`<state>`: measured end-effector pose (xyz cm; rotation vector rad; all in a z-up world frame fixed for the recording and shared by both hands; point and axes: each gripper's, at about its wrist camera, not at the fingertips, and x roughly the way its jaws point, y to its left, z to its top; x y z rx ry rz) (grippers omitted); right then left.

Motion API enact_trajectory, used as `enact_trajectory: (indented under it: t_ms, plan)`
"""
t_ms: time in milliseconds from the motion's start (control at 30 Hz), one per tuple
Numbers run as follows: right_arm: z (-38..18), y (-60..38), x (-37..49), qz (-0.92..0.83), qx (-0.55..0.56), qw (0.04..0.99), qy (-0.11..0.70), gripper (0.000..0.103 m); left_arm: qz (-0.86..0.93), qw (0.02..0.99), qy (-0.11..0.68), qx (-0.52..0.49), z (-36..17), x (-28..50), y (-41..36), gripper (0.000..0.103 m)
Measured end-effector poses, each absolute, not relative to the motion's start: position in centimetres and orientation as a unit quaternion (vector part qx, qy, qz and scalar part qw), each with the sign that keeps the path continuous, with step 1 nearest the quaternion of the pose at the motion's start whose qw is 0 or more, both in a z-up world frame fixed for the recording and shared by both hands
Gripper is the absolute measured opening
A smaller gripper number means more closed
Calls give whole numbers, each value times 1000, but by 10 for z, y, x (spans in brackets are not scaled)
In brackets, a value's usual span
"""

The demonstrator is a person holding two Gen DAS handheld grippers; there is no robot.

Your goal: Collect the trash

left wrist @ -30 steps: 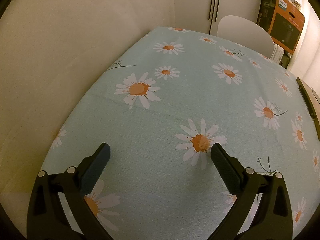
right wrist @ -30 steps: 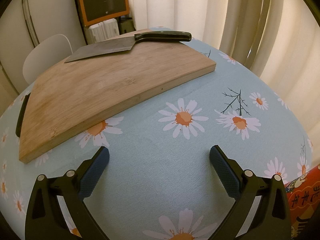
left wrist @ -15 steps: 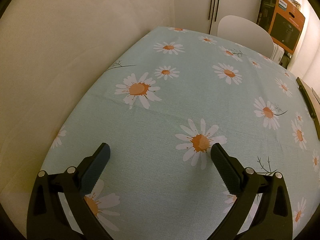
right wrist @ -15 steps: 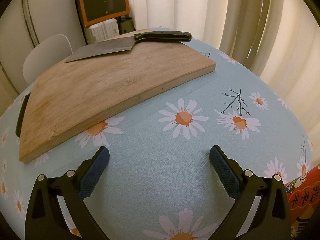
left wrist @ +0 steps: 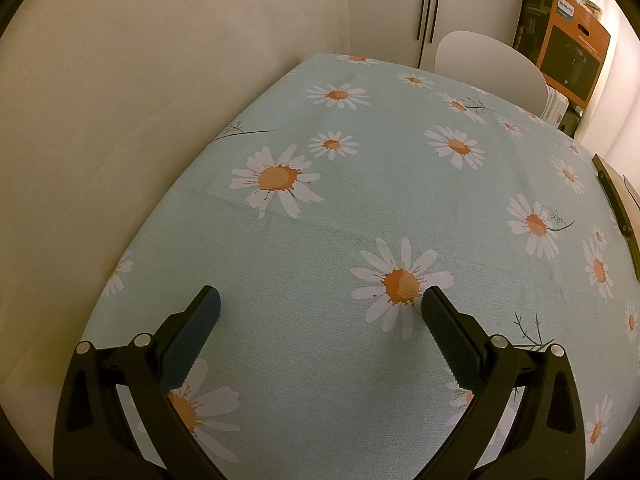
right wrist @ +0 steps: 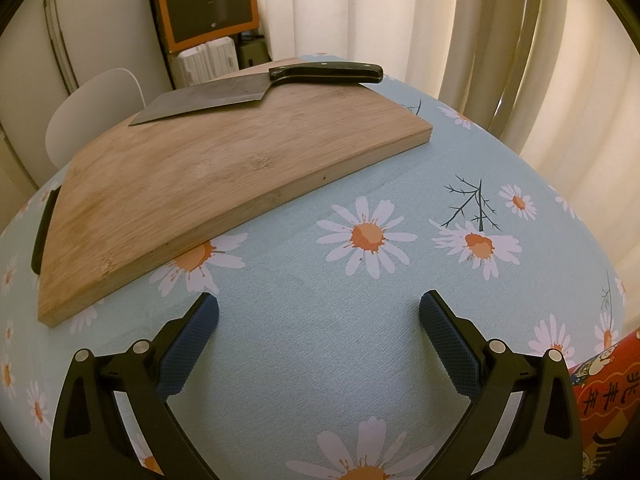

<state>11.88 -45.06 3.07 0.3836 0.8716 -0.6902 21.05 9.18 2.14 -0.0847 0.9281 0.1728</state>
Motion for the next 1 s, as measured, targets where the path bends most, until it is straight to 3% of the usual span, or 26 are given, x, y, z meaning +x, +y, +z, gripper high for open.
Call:
enact_trajectory:
  t_ms: [600, 700, 833, 1000]
  plan:
    - [31, -449, 123, -317, 176, 835, 413, 97, 110, 886, 446, -54, 20, 229, 86, 99]
    - [34, -436, 124, -238, 154, 864, 416, 97, 112, 887, 445, -60, 20, 229, 86, 98]
    - [53, -415, 107, -47, 202, 909, 361, 95, 41, 898, 435, -54, 25, 218, 80, 97]
    - [89, -363, 75, 59, 110, 952, 280, 95, -67, 937, 343, 0, 51, 172, 46, 97]
